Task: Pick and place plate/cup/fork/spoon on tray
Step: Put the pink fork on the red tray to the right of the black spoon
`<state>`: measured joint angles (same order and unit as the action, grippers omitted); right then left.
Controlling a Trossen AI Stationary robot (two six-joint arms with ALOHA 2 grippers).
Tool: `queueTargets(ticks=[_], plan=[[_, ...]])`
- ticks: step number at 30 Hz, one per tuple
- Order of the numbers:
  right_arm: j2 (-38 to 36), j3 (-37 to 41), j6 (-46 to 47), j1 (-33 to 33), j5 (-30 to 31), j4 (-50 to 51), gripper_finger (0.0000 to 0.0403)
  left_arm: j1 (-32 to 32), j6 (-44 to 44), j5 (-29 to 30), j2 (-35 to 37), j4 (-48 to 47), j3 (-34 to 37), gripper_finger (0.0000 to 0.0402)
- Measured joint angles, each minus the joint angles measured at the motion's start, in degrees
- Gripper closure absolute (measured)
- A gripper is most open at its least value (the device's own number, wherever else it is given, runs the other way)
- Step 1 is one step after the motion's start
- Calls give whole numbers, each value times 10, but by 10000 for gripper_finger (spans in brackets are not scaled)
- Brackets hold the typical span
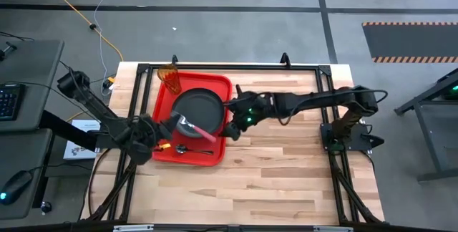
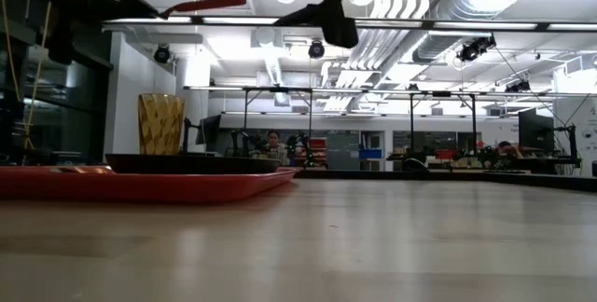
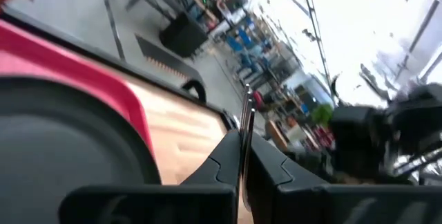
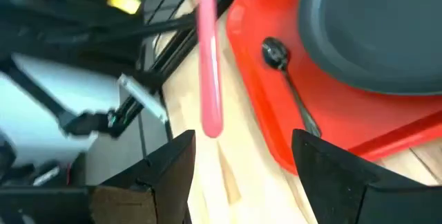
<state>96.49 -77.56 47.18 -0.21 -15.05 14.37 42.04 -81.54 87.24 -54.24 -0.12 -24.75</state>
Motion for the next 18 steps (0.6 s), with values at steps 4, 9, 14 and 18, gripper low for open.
queueTargets(ticks=[4,9,14,18], plan=[[-1,6,61,-26,69,-59,171,-9,45,21,35,0,0,402],[0,38,181,-42,149,-162,171,-26,71,28,60,5,0,402],[7,86,276,-47,222,-227,171,-44,69,29,66,4,0,402],[15,93,296,-48,240,-279,171,-54,55,29,67,4,1,401]])
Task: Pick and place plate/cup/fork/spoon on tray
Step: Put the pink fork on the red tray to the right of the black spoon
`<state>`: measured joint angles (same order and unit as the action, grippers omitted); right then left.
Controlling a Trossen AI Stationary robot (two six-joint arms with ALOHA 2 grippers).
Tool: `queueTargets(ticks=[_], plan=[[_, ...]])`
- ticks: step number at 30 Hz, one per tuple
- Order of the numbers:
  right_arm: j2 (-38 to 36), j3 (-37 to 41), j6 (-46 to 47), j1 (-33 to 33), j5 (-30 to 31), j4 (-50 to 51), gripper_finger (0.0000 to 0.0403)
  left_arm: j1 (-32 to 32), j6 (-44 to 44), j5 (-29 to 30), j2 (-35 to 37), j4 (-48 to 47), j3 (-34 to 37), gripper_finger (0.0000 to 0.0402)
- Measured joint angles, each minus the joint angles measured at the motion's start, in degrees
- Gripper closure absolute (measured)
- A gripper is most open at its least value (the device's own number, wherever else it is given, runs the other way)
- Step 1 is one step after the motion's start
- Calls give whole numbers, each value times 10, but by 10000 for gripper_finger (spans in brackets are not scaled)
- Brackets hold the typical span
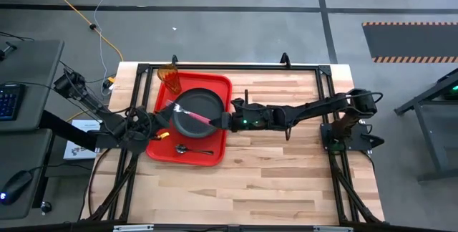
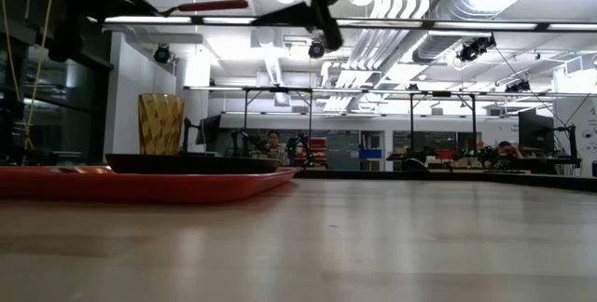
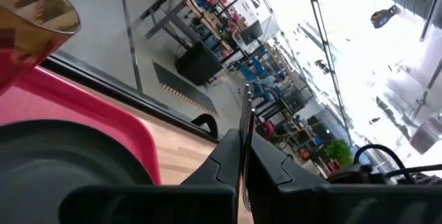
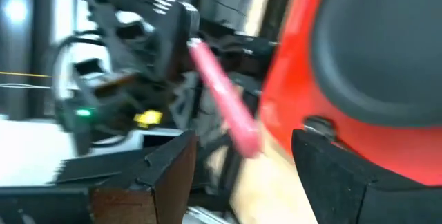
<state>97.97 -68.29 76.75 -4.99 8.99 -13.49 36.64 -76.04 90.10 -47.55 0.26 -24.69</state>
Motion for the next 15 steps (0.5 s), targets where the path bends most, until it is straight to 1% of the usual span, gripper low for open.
queueTargets(ticks=[4,11,15], plan=[[15,0,0,0,-1,-77,171,-9,-7,-7,0,2,0,401],[27,0,8,1,-19,-103,171,-12,-16,-12,-1,2,0,401],[26,0,6,1,-14,-109,171,-12,-17,-10,-1,3,0,401]])
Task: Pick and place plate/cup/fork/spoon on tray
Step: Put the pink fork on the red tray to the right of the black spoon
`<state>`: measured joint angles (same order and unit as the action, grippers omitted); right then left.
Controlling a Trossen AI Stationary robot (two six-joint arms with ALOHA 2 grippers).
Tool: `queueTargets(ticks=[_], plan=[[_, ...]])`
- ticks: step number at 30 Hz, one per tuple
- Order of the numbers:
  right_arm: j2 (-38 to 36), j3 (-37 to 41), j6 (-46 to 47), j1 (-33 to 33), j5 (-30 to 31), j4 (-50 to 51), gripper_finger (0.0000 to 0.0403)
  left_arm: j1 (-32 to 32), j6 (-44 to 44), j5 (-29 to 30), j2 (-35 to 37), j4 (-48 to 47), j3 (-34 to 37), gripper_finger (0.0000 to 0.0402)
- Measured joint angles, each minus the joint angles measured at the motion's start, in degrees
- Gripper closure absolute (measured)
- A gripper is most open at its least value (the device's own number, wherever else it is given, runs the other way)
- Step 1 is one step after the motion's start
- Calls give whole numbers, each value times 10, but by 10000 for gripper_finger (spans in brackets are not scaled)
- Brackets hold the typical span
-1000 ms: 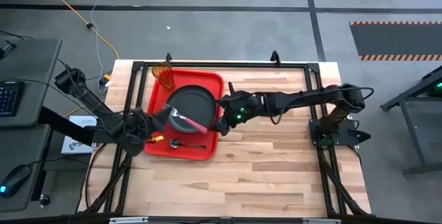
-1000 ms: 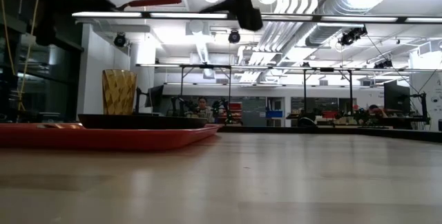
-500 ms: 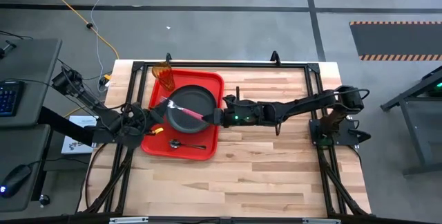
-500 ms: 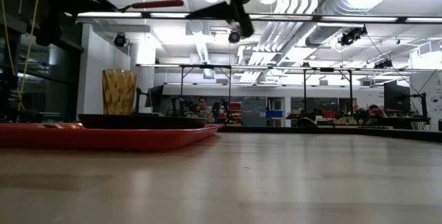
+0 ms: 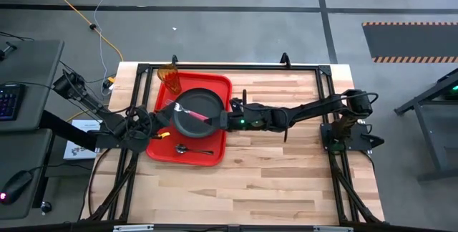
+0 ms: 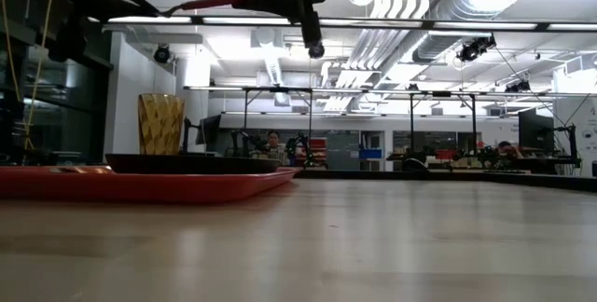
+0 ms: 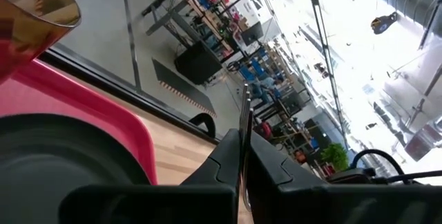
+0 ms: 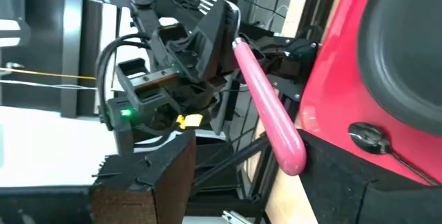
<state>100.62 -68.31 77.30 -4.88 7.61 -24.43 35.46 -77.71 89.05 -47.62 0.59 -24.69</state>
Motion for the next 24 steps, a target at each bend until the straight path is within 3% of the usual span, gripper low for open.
queueTargets(ticks=[7,16,24], plan=[[0,0,-3,1,6,-1,215,0,-2,2,0,0,0,401],[0,0,-14,1,14,5,380,0,-7,3,0,-2,0,401],[-10,0,-47,12,-24,16,393,0,8,-31,12,-6,0,366]])
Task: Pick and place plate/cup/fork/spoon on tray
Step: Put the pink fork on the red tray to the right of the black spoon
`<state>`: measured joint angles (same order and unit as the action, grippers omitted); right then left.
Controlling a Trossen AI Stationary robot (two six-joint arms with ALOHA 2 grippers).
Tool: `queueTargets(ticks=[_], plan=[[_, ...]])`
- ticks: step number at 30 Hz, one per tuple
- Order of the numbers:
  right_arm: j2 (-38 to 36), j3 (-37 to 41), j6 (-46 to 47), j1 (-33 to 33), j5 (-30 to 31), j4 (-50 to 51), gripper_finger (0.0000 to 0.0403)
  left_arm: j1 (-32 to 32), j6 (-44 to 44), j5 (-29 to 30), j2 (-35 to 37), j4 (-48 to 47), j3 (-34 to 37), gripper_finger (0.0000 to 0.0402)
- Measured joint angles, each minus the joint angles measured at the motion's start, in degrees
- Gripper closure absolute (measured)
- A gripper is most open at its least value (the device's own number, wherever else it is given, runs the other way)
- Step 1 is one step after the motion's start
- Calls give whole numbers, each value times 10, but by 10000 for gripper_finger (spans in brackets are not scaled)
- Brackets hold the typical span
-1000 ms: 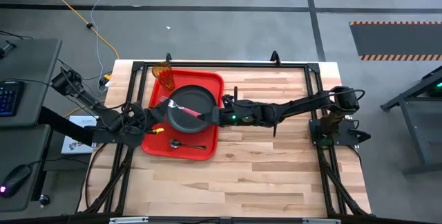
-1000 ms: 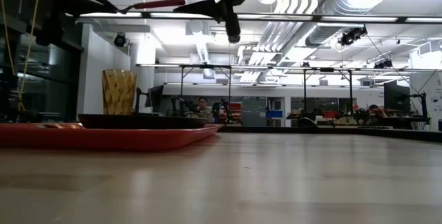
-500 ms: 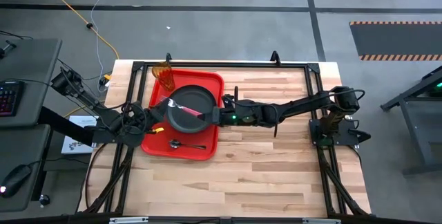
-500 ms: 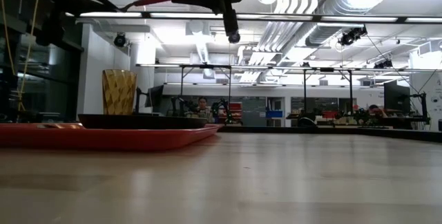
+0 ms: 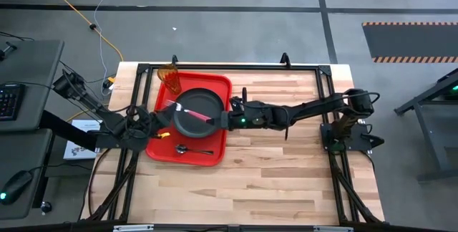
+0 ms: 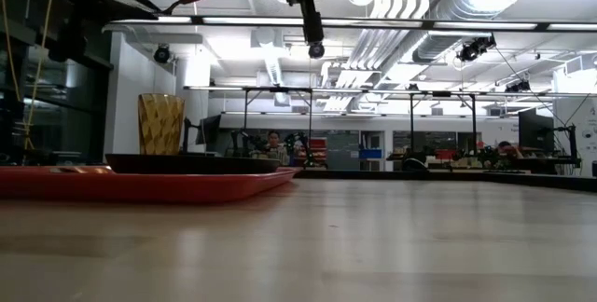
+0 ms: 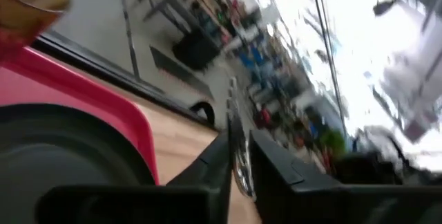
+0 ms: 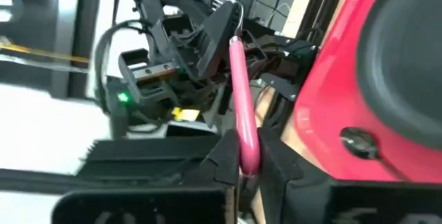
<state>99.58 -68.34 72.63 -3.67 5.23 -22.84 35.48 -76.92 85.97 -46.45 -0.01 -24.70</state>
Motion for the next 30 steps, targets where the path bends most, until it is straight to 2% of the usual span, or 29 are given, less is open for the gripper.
queueTargets(ticks=[4,9,12,15,18,20,22,27,30], plan=[[-28,-1,-33,15,-26,60,393,0,77,-53,46,2,0,316],[-81,-2,-92,26,-29,182,396,0,181,-83,124,34,1,245],[-105,-2,-130,28,-33,263,396,0,290,-102,172,113,0,210],[-112,-2,-159,21,-86,331,396,0,438,-131,209,230,0,186],[-88,0,-170,-5,-124,372,396,0,572,-157,222,340,-1,174],[-60,0,-170,-22,-143,351,396,0,633,-174,225,392,-1,171],[-24,-1,-155,-36,-159,287,396,0,666,-183,225,415,-1,170],[85,-2,-81,-44,-156,68,396,0,665,-195,219,416,-1,170],[146,-19,-37,-33,-135,-22,396,1,662,-200,218,416,-1,170]])
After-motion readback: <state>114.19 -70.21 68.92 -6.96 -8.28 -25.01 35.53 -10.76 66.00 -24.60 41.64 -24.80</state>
